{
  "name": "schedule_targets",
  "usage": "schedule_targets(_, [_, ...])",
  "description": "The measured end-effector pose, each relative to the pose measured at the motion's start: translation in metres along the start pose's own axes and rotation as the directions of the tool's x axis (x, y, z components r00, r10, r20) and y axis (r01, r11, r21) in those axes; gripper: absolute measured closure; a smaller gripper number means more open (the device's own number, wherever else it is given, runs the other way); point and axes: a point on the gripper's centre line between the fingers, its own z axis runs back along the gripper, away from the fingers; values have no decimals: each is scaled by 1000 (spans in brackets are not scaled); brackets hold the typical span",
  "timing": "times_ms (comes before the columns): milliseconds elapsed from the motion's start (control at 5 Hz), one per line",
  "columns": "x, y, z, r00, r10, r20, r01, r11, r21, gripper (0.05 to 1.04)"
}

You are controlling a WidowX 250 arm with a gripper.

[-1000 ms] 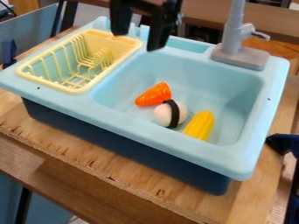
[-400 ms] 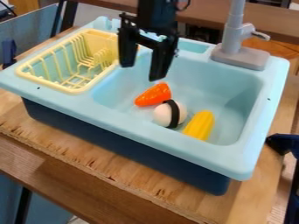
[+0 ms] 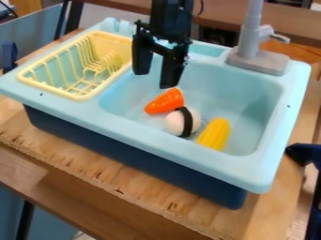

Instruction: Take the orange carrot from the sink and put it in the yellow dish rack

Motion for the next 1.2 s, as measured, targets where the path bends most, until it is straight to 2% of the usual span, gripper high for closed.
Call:
schedule_targets(200, [6,5,-6,999,11,34,-11,1000,24,83])
schedule_targets(400, [5,1,-33,998,47,41,-47,999,-6,83])
schedule_targets(600, [3,2,-45,990,89,113,-89,996,-1,84])
schedule_targets(800, [13,5,-43,989,84,124,-86,996,14,84])
schedule_targets(1000, [24,13,-46,993,68,94,-71,997,30,84])
schedule_targets(1200, [32,21,-60,997,70,36,-70,997,15,90])
